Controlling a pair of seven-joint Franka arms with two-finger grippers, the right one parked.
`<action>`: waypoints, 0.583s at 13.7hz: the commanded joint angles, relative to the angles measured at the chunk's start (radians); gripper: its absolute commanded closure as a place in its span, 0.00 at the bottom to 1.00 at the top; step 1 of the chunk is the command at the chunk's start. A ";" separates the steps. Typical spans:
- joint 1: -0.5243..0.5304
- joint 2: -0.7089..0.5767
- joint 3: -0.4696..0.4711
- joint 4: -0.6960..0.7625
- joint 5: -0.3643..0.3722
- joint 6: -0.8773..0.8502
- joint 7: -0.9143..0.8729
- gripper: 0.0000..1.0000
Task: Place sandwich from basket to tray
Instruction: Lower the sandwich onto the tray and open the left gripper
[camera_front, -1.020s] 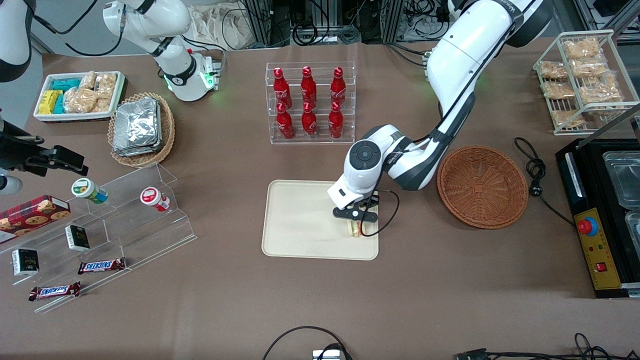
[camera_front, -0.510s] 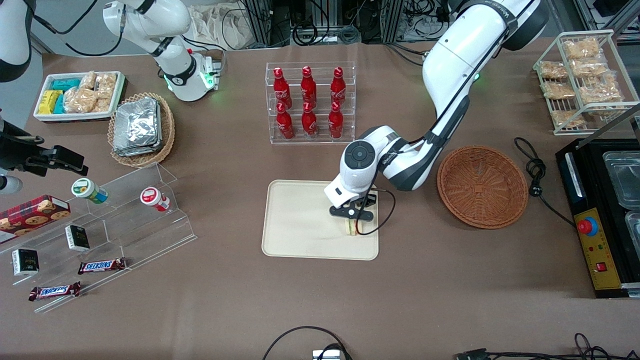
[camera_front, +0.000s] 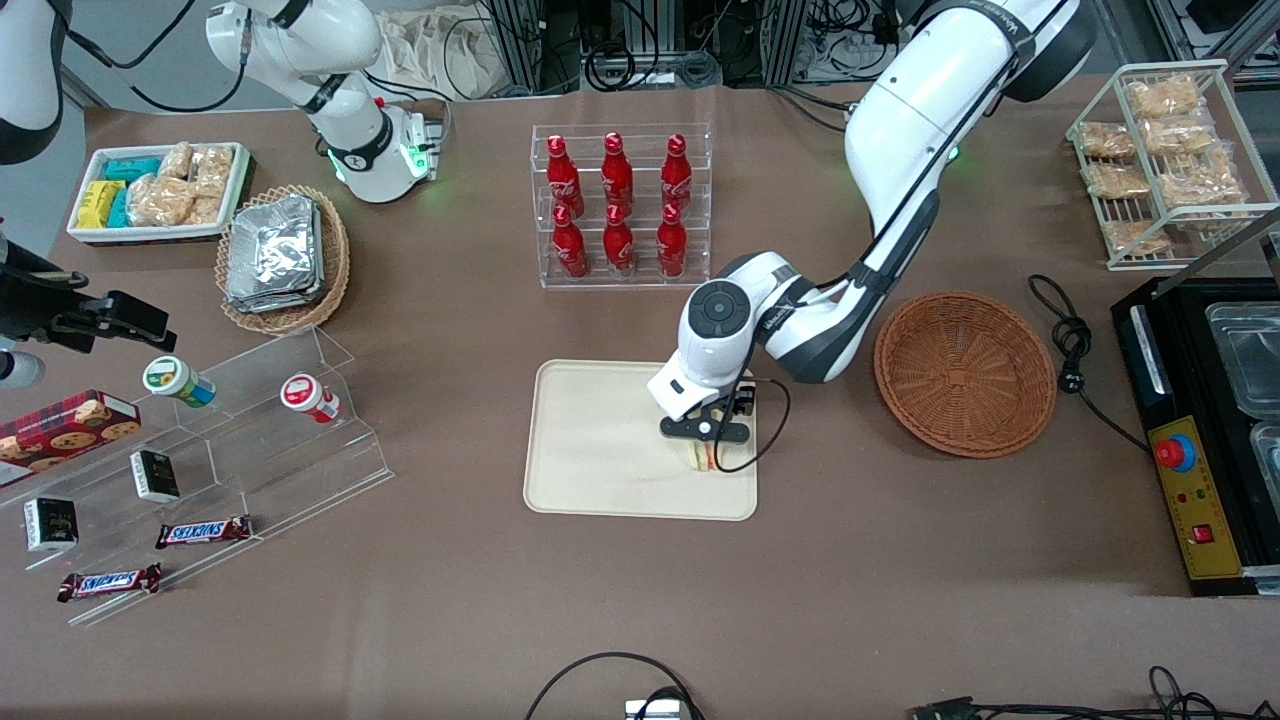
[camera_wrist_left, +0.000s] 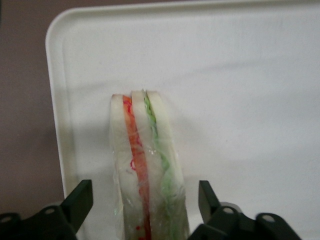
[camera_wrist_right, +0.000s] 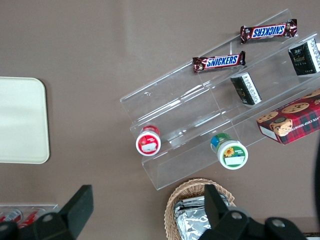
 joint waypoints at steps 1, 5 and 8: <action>-0.004 0.006 0.008 0.070 0.023 -0.055 -0.076 0.00; 0.037 -0.014 0.010 0.215 0.013 -0.268 -0.081 0.00; 0.103 -0.054 0.010 0.249 0.009 -0.344 -0.101 0.00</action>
